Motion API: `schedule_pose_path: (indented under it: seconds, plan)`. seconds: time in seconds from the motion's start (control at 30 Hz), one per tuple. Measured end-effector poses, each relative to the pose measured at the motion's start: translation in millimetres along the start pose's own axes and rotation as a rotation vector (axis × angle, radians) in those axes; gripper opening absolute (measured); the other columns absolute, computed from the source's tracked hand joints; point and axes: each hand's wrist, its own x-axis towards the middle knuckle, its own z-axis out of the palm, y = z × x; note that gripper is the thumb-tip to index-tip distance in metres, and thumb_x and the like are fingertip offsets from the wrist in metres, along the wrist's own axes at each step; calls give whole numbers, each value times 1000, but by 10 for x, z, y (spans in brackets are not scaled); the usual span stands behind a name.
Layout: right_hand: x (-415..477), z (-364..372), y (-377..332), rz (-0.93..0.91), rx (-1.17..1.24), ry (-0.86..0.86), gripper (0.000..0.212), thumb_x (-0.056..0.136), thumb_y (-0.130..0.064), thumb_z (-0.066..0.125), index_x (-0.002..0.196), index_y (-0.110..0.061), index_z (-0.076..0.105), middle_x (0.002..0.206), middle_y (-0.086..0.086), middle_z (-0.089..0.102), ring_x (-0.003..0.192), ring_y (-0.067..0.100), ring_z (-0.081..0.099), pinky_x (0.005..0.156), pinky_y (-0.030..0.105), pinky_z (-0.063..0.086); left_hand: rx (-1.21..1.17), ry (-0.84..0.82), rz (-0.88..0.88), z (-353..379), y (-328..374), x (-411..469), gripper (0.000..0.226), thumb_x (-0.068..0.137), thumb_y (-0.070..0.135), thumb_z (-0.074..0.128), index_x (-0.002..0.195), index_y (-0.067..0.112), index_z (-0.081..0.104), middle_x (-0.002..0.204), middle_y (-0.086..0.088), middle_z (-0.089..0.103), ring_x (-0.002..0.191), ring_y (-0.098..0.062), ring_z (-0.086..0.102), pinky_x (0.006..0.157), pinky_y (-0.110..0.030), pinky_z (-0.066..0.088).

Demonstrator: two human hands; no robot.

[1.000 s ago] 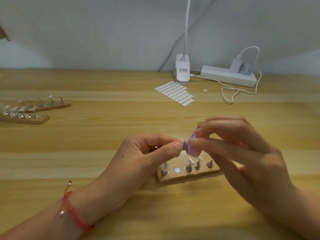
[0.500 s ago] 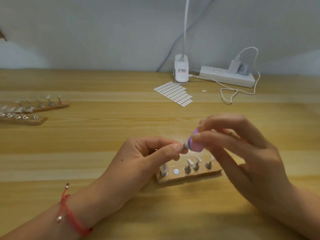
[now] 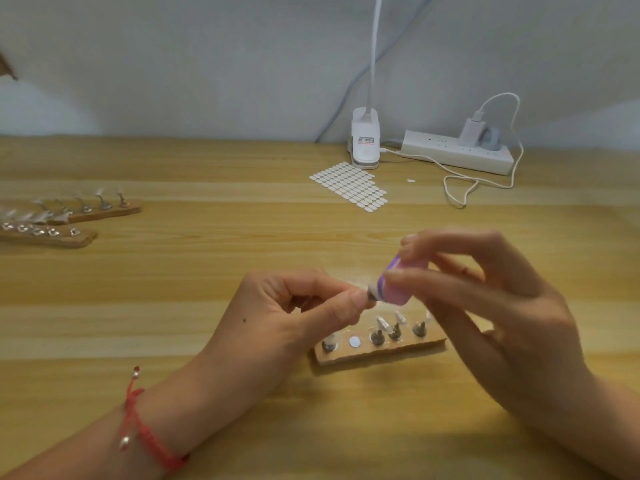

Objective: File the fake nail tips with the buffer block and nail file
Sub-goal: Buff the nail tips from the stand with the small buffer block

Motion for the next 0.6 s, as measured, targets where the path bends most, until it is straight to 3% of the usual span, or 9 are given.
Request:
schedule_pose_path:
  seconds: [0.13, 0.23, 0.37, 0.47, 0.6]
  plan:
    - [-34, 32, -29, -41, 38, -61, 31, 91, 7, 50, 115, -10, 61, 111, 7, 56, 113, 22, 59, 98, 31, 49, -6, -3, 23, -16, -25, 8, 14, 68, 34, 72, 70, 22, 78, 65, 3, 66, 66, -17, 51, 61, -16, 42]
    - [-7, -3, 3, 4, 28, -4, 28, 92, 6, 51, 114, -8, 59, 111, 12, 55, 110, 17, 59, 100, 24, 47, 6, -16, 27, -16, -18, 5, 12, 67, 38, 76, 69, 26, 78, 64, 5, 65, 64, -13, 50, 59, -12, 41]
    - [-49, 37, -23, -41, 39, -52, 30, 91, 7, 51, 114, -8, 63, 111, 7, 56, 112, 21, 59, 98, 32, 48, 23, -24, 46, -14, -32, 3, 15, 66, 38, 79, 70, 23, 78, 66, -7, 65, 65, -30, 48, 62, -20, 42]
    - [-15, 25, -8, 8, 35, -7, 28, 91, 6, 52, 114, -7, 61, 110, 12, 56, 110, 16, 60, 100, 25, 47, 18, -10, 27, -20, -33, 8, 18, 66, 40, 78, 71, 22, 79, 65, 1, 66, 65, -22, 49, 60, -15, 42]
    - [-42, 82, -55, -47, 60, -45, 29, 92, 5, 52, 114, -10, 63, 111, 5, 56, 111, 22, 60, 95, 35, 51, 11, -16, 34, -12, -37, 7, 15, 69, 38, 72, 70, 25, 79, 65, -9, 63, 66, -22, 47, 61, -20, 39]
